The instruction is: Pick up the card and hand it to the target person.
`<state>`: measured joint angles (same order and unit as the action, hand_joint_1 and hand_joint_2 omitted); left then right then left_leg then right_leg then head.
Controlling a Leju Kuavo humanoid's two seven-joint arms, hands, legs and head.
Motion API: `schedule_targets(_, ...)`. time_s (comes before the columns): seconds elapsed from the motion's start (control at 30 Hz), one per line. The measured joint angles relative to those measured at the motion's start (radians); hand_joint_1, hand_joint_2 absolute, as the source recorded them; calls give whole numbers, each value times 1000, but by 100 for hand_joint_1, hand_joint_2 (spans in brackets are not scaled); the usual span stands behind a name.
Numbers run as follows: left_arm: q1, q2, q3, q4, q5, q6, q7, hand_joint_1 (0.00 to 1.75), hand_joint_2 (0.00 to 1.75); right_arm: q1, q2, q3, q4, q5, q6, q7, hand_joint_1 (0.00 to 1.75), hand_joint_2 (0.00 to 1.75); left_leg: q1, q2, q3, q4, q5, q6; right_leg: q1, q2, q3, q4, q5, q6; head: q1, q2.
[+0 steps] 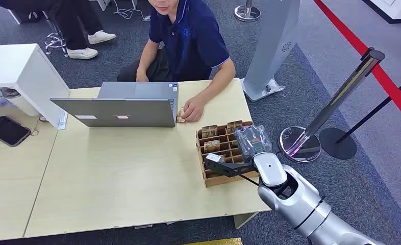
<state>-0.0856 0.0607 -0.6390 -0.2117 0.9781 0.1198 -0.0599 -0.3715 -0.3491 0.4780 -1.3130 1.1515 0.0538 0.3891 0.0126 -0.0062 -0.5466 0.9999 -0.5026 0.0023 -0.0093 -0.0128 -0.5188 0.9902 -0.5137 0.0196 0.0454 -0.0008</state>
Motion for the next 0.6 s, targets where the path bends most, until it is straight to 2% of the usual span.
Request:
schedule_targets(0.2,0,0,0,0,2,0,0,0,0,1,-1,0,-2,3,-4,0,175,175,0,0,0,0,0,0,0,0,0,0,0,0,0,0)
schedule_targets(0.43,0,-1,0,0,7,2,0,0,0,19,-13,-15,-60,18,-39,-4,175,175,0,0,0,0,0,0,0,0,0,0,0,0,0,0)
schedule_targets(0.6,1,-1,0,0,11,2,1,0,0,32,-34,-45,-194,25,-59,-23,175,175,0,0,0,0,0,0,0,0,0,0,0,0,0,0)
